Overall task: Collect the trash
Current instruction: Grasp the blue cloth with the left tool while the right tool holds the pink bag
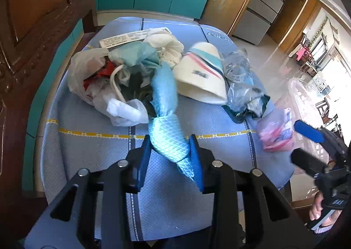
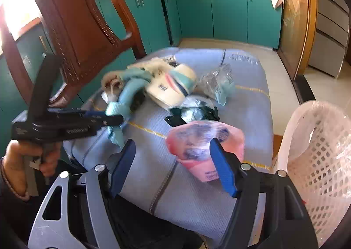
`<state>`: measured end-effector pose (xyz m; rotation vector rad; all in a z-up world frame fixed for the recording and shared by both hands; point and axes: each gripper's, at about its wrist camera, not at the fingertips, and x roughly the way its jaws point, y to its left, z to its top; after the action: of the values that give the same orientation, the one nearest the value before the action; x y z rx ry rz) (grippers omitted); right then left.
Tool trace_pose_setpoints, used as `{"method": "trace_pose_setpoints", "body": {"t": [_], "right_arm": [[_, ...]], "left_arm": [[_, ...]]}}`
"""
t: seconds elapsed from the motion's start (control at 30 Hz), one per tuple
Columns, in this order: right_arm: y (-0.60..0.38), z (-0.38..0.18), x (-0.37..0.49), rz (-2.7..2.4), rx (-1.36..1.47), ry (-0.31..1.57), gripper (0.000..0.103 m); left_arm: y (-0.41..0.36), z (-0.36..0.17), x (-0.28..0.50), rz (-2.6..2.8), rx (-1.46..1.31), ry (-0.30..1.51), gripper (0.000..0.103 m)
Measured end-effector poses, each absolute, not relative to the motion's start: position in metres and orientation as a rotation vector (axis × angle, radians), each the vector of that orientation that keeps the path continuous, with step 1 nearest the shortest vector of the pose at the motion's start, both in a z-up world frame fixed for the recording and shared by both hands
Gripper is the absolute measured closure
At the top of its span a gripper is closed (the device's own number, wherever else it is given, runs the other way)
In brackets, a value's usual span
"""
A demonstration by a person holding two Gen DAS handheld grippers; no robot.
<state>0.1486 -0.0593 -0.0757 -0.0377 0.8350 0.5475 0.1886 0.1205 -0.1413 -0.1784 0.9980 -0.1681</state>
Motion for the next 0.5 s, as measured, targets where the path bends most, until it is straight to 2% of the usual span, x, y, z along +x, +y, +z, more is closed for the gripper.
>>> {"method": "trace_pose_setpoints", "body": {"t": [0.1,0.17,0.23,0.33,0.5], "right_arm": [[-0.066,-0.073,0.153,0.499,-0.022,0.823,0.034],[-0.070,-0.077,0.158,0.446,-0.020,0.833,0.033],[-0.073,-0.081,0.161,0.393,-0.022,0.840,0.024],[-0.070,-0.087,0.163,0.378,-0.039,0.847,0.019],[-0.063,-0.088,0.157,0.412,-0.082,0.825,0.017]], "left_arm": [[0.120,-0.143,0.189,-0.163,-0.187,1.006,0.048],[0.118,-0.145,0.190,-0.161,-0.187,1.010,0.045],[0.115,-0.147,0.193,-0.161,-0.184,1.017,0.041],[0.111,-0.153,0.201,-0.152,-0.163,1.033,0.041],[0.098,-0.159,0.204,-0.133,-0.075,1.031,0.041]]}}
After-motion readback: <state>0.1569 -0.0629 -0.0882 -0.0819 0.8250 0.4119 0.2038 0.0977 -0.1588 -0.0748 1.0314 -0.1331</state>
